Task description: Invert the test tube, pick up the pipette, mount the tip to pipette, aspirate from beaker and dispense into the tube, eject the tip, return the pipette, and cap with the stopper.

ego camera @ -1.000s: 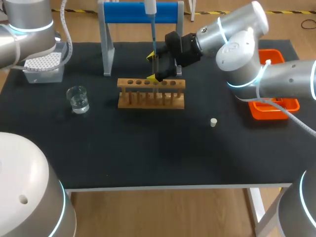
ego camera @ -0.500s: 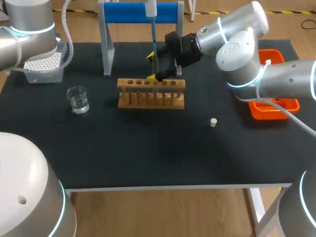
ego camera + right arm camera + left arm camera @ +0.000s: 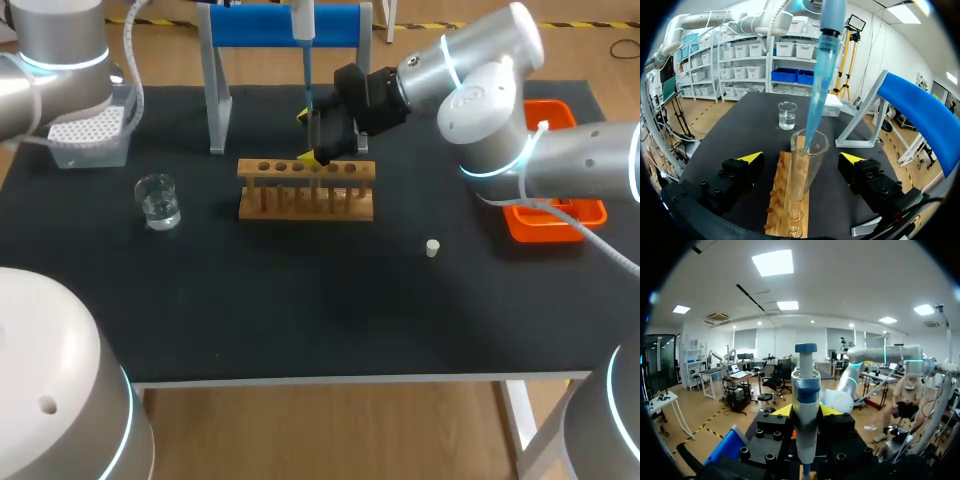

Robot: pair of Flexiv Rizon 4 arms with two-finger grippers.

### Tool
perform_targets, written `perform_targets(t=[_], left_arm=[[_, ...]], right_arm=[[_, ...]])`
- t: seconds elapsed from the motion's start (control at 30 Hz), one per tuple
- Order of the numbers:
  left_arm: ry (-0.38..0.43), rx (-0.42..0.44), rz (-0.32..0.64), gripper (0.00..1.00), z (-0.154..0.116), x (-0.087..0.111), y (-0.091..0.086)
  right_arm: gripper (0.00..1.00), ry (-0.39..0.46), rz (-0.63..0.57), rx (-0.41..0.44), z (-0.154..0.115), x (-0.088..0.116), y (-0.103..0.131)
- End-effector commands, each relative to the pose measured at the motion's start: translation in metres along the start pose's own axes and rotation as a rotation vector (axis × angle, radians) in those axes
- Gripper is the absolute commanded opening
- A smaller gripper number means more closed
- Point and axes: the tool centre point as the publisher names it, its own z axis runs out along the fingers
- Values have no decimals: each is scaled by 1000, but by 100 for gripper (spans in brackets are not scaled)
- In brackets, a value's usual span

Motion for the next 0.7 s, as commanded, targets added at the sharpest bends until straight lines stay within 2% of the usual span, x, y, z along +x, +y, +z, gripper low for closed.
perform_targets(t=[0.03, 0.7], left_arm=[[0, -10, 18, 0, 0, -1, -1], [18, 35, 48, 0, 7, -1, -6]], right_arm=[[100, 4, 0, 3, -1, -1, 0], [100, 4, 0, 3, -1, -1, 0]])
